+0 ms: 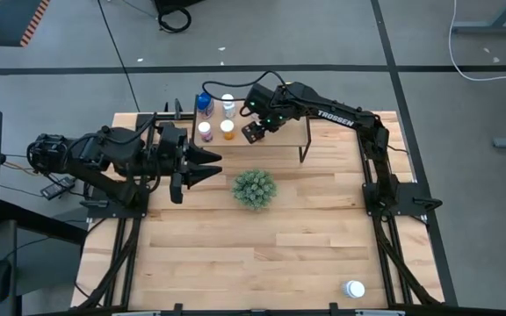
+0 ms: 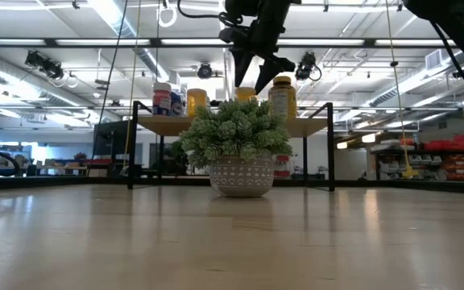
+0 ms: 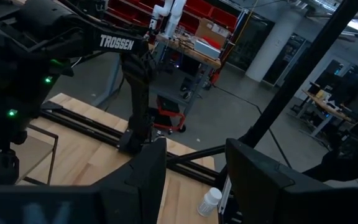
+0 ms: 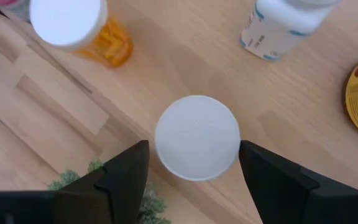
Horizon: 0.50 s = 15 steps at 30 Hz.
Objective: Pick and place medicine bottles onto shelf by color
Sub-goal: Put the orange medicine bottle on the shelf, then put the white medicine bottle on the shelf
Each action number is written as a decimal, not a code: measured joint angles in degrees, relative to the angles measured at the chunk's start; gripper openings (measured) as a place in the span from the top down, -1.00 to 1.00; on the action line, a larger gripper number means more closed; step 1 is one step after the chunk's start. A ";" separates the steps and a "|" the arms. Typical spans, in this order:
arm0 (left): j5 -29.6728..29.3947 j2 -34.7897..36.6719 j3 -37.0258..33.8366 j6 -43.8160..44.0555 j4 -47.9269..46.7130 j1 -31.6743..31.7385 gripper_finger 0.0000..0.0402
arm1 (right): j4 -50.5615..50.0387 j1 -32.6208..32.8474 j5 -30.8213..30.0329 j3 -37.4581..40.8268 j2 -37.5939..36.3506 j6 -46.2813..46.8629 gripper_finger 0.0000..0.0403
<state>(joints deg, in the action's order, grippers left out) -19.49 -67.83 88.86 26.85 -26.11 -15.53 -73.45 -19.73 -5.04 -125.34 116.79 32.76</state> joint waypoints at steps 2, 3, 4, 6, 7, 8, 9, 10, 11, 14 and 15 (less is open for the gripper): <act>0.00 0.00 0.00 0.02 0.00 0.00 0.14 | 0.60 0.00 -0.01 0.00 0.00 0.04 -0.28; 0.00 0.00 0.00 0.02 0.00 0.00 0.14 | 0.66 0.00 0.00 0.00 0.00 0.04 -0.28; 0.00 0.00 0.00 0.05 0.00 0.00 0.14 | 0.74 0.00 -0.02 0.00 0.00 0.06 -0.28; 0.00 0.00 0.00 0.38 -0.02 -0.01 0.15 | 0.96 0.00 -0.02 0.00 0.00 0.08 -0.28; 0.02 0.00 0.00 0.97 -0.09 0.00 0.15 | 0.94 0.00 -0.04 0.00 0.00 0.08 -0.28; 0.00 0.00 0.00 1.08 -0.20 0.00 0.14 | 0.94 0.00 -0.24 0.00 0.00 0.06 -0.28; 0.00 0.00 0.00 1.11 -0.32 0.00 0.14 | 0.92 0.00 -0.62 0.00 0.00 0.01 -0.28; 0.00 0.00 0.00 1.10 -0.39 0.00 0.14 | 0.92 0.00 -1.08 0.00 0.00 -0.03 -0.28; 0.00 0.00 0.00 1.09 -0.39 0.00 0.15 | 0.90 0.00 -1.56 0.00 0.00 -0.10 -0.28; 0.00 0.00 0.00 1.09 -0.37 0.00 0.15 | 0.93 0.00 -2.04 -0.39 0.00 -0.41 -0.28; 0.00 0.00 0.00 1.05 -0.37 0.00 0.14 | 1.18 0.00 -2.07 -0.43 -0.02 -0.42 -0.28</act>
<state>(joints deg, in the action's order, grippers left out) -19.49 -67.83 88.86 27.90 -26.48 -15.53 -72.27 -19.73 -7.11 -125.77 116.78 32.34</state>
